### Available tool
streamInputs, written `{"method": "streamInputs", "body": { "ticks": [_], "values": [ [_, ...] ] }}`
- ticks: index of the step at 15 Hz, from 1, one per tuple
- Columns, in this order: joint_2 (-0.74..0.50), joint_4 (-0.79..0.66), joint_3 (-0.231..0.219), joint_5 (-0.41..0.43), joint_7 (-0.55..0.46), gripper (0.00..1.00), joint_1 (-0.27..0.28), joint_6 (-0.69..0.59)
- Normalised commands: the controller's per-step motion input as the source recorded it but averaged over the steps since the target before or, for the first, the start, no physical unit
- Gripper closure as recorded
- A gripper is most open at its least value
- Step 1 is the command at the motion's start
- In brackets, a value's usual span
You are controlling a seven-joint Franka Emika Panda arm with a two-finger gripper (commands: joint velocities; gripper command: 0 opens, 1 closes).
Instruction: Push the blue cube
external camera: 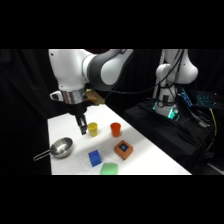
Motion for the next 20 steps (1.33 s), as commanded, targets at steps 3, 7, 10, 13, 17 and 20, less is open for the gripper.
{"method": "streamInputs", "body": {
  "ticks": [3,7,10,13,17,20],
  "values": [
    [0.23,0.1,0.04,0.035,0.08,0.97,0.039,0.16],
    [0.21,0.05,0.042,0.062,0.04,0.93,0.032,0.26],
    [0.19,0.05,0.02,0.05,0.01,0.94,0.029,0.31],
    [0.19,0.07,0.013,0.055,-0.01,0.94,0.01,0.25],
    [0.16,0.07,0.023,0.071,-0.03,0.94,-0.004,0.19],
    [0.03,0.04,0.027,0.085,-0.01,0.94,-0.004,0.01]
  ]
}}
